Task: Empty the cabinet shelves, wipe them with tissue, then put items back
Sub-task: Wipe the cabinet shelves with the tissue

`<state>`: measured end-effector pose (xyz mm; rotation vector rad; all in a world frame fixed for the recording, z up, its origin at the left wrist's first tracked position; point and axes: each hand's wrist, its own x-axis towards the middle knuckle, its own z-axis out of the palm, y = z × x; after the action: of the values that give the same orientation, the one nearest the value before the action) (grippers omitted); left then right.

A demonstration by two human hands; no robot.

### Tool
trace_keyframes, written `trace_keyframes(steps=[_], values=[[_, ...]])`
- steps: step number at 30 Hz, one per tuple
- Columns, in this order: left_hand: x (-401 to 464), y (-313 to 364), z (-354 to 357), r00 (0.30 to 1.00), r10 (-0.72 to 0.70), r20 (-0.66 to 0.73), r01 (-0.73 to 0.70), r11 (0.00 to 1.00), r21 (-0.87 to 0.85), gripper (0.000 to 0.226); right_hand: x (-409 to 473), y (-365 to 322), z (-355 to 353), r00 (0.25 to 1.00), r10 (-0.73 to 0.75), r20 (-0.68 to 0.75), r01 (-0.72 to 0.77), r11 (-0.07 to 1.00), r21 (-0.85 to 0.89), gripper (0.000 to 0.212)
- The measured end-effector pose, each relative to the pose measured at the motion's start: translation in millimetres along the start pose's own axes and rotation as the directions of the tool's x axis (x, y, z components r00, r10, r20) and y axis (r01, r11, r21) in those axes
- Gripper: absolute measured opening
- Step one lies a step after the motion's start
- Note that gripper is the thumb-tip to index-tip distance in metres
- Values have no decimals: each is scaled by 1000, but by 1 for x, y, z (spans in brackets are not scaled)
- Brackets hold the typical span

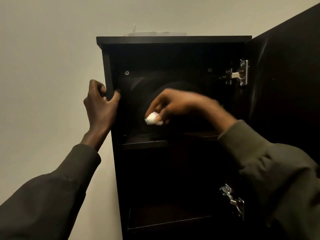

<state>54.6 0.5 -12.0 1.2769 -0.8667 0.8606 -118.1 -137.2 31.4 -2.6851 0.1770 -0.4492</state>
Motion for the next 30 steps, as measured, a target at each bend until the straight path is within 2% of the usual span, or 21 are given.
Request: trace_keyframes(steps=[1, 2, 4, 6, 8, 13, 18, 21, 23, 24, 25, 27, 28, 30], values=[[0, 0, 0, 1000, -1, 1, 1, 1000, -5, 31, -6, 11, -15, 987, 65, -146, -64, 998, 12, 29], [0, 0, -1, 1000, -3, 1, 3, 1000, -6, 31, -10, 24, -29, 937, 144, -317, -148, 989, 10, 29], [0, 0, 0, 1000, -9, 4, 9, 1000, -3, 31, -15, 55, -45, 744, 241, -624, -312, 950, -5, 32], [0, 0, 0, 1000, -10, 0, 10, 1000, -6, 31, -16, 79, -44, 586, 181, -790, -386, 919, -77, 30], [0, 0, 0, 1000, -10, -5, 10, 1000, -9, 31, -15, 95, -33, 539, 116, -834, -411, 901, -140, 28], [1, -3, 2, 1000, 2, -9, -2, 1000, -2, 30, -13, 105, 1, 530, 116, -840, -431, 890, -149, 23], [2, -2, 2, 1000, -3, -17, 3, 1000, -9, 31, -4, 89, 35, 714, 102, -693, -349, 909, -227, 20], [1, -2, 1, 1000, -1, -9, 1, 1000, -3, 31, -2, 82, 39, 850, 162, -501, -310, 923, -228, 19], [1, -3, 1, 1000, 5, -1, -5, 1000, 0, 30, 0, 83, 30, 878, 184, -441, -276, 949, -154, 24], [1, -4, 1, 1000, 7, 1, -7, 1000, 2, 30, 2, 85, 23, 837, 177, -518, -272, 956, -113, 29], [2, -4, 1, 1000, 10, -2, -10, 1000, 1, 30, 6, 88, 12, 743, 164, -649, -286, 954, -86, 35], [2, -5, 1, 1000, 10, -8, -10, 1000, -2, 30, 11, 96, -8, 489, 138, -861, -343, 938, -44, 36], [2, -4, 2, 1000, 10, -8, -10, 1000, -5, 30, 11, 99, -16, 402, 135, -906, -345, 938, -14, 31], [2, -4, 2, 1000, 11, -11, -11, 1000, -3, 30, 16, 107, -26, 335, 111, -936, -305, 952, 3, 30]])
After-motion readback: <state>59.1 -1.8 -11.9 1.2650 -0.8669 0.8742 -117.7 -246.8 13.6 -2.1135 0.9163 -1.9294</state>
